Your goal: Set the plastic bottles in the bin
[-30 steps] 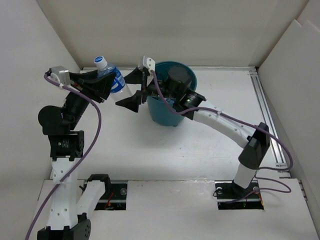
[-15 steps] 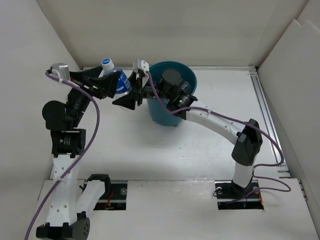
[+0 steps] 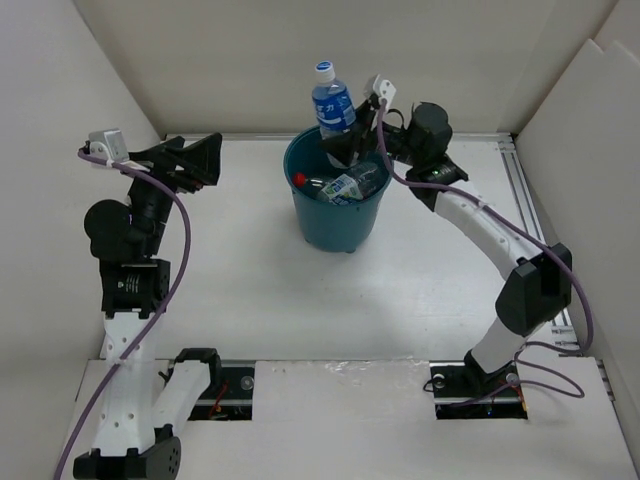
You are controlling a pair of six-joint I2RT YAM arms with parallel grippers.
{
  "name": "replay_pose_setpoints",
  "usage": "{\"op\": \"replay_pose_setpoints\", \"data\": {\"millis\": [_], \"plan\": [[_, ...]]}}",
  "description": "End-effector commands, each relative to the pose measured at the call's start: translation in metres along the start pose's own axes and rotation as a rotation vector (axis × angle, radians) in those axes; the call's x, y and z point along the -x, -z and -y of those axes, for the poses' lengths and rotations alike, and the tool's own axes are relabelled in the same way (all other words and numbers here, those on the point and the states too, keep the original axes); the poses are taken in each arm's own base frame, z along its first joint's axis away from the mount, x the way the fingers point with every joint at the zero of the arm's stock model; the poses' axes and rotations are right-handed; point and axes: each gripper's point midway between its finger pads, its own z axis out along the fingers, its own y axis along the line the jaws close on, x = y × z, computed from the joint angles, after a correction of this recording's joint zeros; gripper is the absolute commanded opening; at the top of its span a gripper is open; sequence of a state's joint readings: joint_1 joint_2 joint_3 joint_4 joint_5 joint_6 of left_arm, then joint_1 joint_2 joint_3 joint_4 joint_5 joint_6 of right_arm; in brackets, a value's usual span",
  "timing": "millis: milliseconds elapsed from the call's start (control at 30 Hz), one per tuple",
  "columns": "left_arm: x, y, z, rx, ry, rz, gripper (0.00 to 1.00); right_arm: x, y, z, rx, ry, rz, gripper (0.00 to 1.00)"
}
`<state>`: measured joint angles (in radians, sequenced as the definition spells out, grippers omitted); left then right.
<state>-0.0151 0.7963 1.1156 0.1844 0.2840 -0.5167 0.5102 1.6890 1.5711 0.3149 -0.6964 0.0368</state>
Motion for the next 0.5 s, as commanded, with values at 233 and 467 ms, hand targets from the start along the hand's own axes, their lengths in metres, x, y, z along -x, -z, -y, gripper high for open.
{"op": "replay_pose_setpoints", "data": {"millis": [233, 467], "plan": [[0.006, 0.001, -0.01, 0.039, -0.023, 0.03, 1.0, 0.029, 0.046, 0.012, -0.034, 0.134, 0.005, 1.0], [0.002, -0.004, -0.022, 0.076, -0.013, 0.004, 1.0, 0.038, 0.055, 0.029, -0.075, 0.175, -0.035, 1.0]]}}
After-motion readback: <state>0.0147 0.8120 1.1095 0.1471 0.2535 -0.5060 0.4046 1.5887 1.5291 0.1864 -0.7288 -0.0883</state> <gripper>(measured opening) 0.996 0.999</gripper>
